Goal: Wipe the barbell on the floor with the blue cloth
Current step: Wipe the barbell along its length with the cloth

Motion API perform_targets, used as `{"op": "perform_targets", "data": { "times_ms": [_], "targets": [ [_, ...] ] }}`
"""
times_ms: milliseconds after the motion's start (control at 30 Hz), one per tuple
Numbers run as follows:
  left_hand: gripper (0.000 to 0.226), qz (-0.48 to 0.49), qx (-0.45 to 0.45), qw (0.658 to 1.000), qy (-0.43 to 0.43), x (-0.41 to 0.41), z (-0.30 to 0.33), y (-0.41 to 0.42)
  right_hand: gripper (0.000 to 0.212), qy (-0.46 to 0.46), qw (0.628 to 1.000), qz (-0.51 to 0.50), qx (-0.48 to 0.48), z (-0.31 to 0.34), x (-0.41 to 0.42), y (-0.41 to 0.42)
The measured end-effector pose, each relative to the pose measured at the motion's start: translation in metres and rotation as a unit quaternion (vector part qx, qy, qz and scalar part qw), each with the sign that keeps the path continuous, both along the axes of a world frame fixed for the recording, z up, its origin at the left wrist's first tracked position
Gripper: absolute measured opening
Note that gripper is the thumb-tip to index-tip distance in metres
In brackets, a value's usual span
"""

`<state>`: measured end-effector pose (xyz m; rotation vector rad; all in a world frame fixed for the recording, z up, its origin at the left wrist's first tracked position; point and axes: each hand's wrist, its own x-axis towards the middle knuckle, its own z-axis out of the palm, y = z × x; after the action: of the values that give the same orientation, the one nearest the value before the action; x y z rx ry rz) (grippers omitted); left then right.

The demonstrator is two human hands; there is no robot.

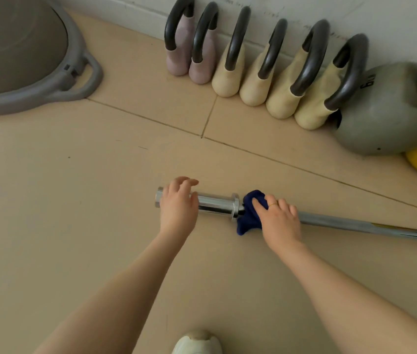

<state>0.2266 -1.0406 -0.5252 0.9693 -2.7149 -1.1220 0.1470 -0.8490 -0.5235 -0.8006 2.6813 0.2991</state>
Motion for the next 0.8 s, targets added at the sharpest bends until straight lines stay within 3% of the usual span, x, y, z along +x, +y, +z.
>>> {"op": "perform_targets", "data": {
  "times_ms": [133,200,267,333,467,667,733,800],
  "targets": [
    [0.045,-0.206,0.051,0.977,-0.026,-0.007,0.01,0.032,0.057,0.014,0.999,-0.046,0.017,-0.005,-0.002,0.025],
    [0.054,-0.289,0.019,0.954,-0.084,-0.01,0.009,0.042,0.053,0.013,0.987,-0.16,-0.012,-0.006,-0.004,0.034],
    [0.059,-0.317,-0.026,0.938,-0.14,-0.011,0.006,0.049,0.049,-0.025,0.941,-0.319,-0.105,-0.008,-0.007,0.036],
    [0.063,-0.332,-0.078,0.924,-0.174,-0.011,0.001,0.056,0.048,-0.061,0.903,-0.374,-0.204,-0.01,-0.008,0.025],
    [0.067,-0.328,-0.145,0.916,-0.183,-0.013,-0.007,0.065,0.046,-0.084,0.945,-0.199,-0.247,-0.013,0.01,-0.016],
    [0.072,-0.307,-0.198,0.907,-0.21,-0.025,-0.012,0.071,0.053,-0.063,0.985,-0.035,-0.157,-0.018,-0.001,0.0],
    [0.077,-0.298,-0.209,0.904,-0.225,-0.029,-0.012,0.072,0.057,-0.057,0.991,-0.036,-0.112,-0.018,-0.013,0.018],
    [0.079,-0.288,-0.212,0.906,-0.227,-0.036,-0.012,0.072,0.055,-0.073,0.987,-0.098,-0.103,-0.015,-0.014,0.014]
  ]
}}
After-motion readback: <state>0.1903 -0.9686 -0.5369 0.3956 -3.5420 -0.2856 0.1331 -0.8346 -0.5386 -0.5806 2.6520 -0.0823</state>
